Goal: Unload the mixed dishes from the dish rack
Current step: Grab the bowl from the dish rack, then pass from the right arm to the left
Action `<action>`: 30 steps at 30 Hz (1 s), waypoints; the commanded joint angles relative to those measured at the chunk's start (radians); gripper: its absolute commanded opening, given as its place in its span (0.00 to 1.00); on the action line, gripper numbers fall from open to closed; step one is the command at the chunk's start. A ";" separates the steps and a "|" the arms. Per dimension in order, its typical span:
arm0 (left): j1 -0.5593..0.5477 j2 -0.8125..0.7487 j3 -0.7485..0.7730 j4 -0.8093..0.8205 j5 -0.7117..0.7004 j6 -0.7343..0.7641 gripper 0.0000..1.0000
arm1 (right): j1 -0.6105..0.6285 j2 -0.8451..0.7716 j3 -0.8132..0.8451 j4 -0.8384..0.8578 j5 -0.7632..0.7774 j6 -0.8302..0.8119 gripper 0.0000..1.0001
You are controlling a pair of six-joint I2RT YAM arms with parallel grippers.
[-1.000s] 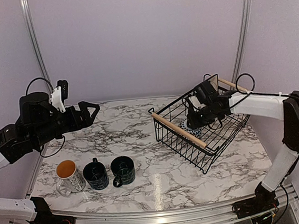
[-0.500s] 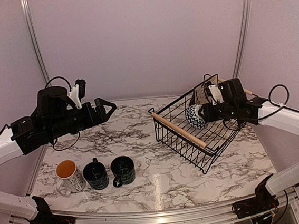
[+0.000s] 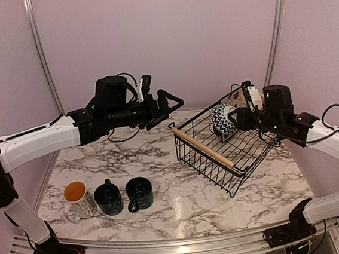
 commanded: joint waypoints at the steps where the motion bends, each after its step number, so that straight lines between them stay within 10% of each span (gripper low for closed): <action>1: 0.004 0.164 0.132 0.147 0.188 -0.075 0.99 | -0.005 -0.054 0.015 0.072 -0.060 0.023 0.27; 16: 0.001 0.553 0.360 0.643 0.403 -0.439 0.95 | -0.005 -0.108 0.049 0.107 -0.260 0.104 0.28; 30: -0.011 0.630 0.308 1.091 0.481 -0.770 0.60 | -0.005 -0.112 0.020 0.198 -0.373 0.179 0.28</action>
